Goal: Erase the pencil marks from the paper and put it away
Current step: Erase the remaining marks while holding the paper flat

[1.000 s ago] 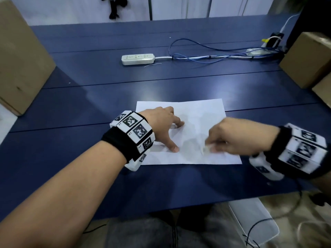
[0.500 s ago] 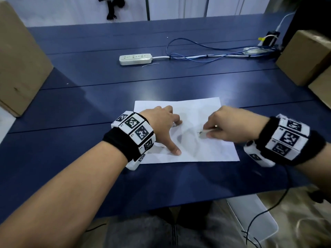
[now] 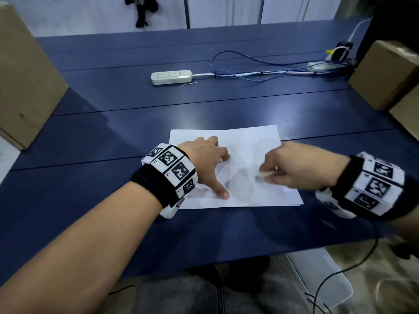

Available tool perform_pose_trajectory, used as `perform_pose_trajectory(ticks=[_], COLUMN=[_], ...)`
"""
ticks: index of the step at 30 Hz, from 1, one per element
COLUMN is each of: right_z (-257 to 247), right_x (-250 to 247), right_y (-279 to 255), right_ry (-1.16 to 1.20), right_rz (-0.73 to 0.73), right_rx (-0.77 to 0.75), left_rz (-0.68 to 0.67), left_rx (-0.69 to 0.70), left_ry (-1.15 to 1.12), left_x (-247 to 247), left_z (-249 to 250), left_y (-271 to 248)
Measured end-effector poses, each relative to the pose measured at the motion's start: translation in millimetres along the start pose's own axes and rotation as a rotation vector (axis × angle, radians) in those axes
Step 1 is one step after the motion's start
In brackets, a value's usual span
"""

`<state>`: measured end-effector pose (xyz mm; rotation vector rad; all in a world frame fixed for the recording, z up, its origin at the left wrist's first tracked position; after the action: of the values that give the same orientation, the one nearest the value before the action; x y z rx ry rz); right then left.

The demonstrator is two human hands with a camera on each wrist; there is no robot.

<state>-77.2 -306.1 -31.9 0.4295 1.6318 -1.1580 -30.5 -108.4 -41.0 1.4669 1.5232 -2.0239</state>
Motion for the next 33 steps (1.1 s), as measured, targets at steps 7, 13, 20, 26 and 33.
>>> perform_pose_trajectory(ticks=[7,13,20,26,33], right_z=[-2,-15,12,-18,15], right_x=[1,3,0,14,-4], right_y=[2,-10,5,-20,0], right_ry=[0.100,0.068,0.087,0.127,0.051], right_rz=[-0.038,-0.047,-0.017,-0.097,0.000], right_rx=[-0.006,-0.136,0.068,-0.232,0.039], left_rz=[0.018,0.007,-0.003,0.013,0.011], left_rx=[-0.003,-0.014,-0.011,-0.007,-0.021], left_ry=[0.000,0.007,0.003,-0.006,-0.018], left_x=[2,1,0,1,-2], left_z=[3,4,6,4,9], left_y=[0,2,1,1,2])
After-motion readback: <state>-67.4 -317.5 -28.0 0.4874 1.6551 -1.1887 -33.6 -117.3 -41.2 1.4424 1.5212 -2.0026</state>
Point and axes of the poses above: each hand's wrist, its own y-axis towards the middle knuckle, its own x-axis out of the palm, z = x × y, the point moved 3 cm from there along y, towards the middle knuckle, and after that the axes turned 13 degrees about -z, right-handed, at the moved point
